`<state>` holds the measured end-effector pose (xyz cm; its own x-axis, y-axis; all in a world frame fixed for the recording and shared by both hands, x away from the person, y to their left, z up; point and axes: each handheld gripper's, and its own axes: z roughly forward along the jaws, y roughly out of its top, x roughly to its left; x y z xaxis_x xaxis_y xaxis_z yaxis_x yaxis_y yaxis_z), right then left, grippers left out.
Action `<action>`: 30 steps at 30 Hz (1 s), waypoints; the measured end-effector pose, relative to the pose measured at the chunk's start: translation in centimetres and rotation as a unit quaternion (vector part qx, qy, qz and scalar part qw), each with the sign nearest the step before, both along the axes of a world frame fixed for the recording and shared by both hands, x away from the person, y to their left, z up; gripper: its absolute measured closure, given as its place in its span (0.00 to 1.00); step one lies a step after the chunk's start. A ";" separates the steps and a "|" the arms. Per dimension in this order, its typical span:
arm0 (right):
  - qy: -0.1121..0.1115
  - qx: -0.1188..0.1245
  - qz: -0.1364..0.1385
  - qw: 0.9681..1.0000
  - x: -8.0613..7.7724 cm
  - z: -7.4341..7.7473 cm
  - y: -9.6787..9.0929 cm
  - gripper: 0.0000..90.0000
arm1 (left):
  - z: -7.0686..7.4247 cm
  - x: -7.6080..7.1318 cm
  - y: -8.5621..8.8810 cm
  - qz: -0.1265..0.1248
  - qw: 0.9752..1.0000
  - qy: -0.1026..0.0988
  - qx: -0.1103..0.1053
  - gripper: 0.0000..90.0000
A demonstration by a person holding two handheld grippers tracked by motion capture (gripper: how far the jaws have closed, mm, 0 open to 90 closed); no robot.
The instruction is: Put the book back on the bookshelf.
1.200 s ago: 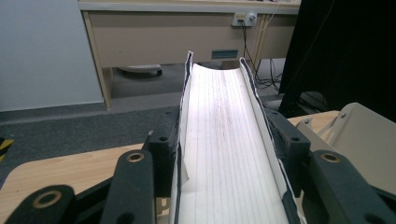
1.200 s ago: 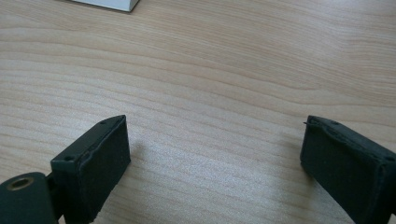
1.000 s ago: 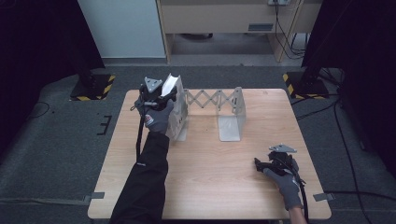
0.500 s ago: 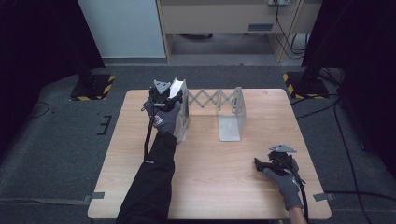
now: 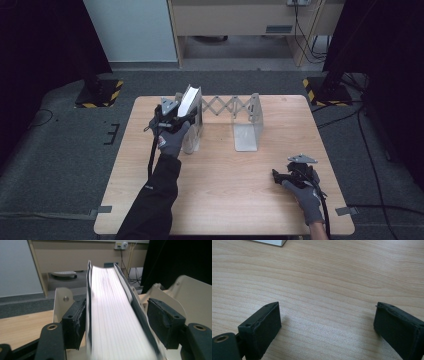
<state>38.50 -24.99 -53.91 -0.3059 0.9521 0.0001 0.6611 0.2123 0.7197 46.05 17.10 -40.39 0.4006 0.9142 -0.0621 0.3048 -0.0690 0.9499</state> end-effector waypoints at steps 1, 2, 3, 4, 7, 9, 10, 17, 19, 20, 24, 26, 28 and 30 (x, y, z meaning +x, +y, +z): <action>0.000 0.000 0.000 1.000 0.0 0.0 0.0 0.09 | -0.3 -0.6 0.3 -0.005 1.000 0.001 0.002 0.38; 0.000 0.000 0.000 1.000 0.0 0.0 0.0 0.09 | -0.5 -1.2 0.5 -0.008 1.000 0.006 0.007 0.39; 0.000 0.000 0.000 1.000 0.0 0.0 0.0 0.09 | -0.9 -1.6 0.8 -0.011 1.000 0.011 0.007 0.41; 0.000 0.000 0.000 1.000 0.0 0.0 0.0 0.09 | -1.2 -1.9 1.0 -0.015 1.000 0.019 0.007 0.43; 0.000 -0.001 0.000 1.000 0.0 0.0 0.0 0.08 | -2.3 -2.1 1.4 -0.026 0.999 0.031 0.004 0.49; 0.000 0.000 0.000 1.000 0.0 0.0 0.0 0.08 | -2.8 -2.1 1.5 -0.027 0.999 0.031 -0.007 0.51; 0.000 -0.001 0.000 1.000 0.0 0.0 0.0 0.08 | -2.9 -2.1 1.4 -0.025 0.999 0.030 -0.010 0.51; 0.000 -0.001 0.000 1.000 0.0 0.0 0.0 0.08 | -3.1 -2.0 0.0 -0.020 0.999 0.025 -0.019 0.49; 0.000 0.000 -0.001 1.000 0.0 0.0 0.0 0.08 | -3.3 -1.8 -0.6 -0.019 0.999 0.021 -0.021 0.48; 0.000 -0.001 -0.001 1.000 0.0 0.0 0.0 0.08 | -3.4 -1.7 -0.8 -0.021 0.999 0.020 -0.022 0.47; 0.000 -0.001 0.000 1.000 0.0 0.0 0.0 0.08 | -3.5 -1.3 -1.4 -0.020 0.999 0.016 -0.019 0.45; 0.000 -0.001 0.000 1.000 0.0 0.0 0.0 0.08 | -3.5 -1.1 -1.6 -0.017 1.000 0.018 -0.017 0.44; 0.000 -0.001 -0.001 1.000 0.0 0.0 0.0 0.08 | -3.4 -0.9 -1.8 -0.016 1.000 0.019 -0.016 0.44; 0.000 -0.001 0.000 1.000 0.0 0.0 0.0 0.08 | -3.5 -0.7 -2.0 -0.018 1.000 0.019 -0.017 0.43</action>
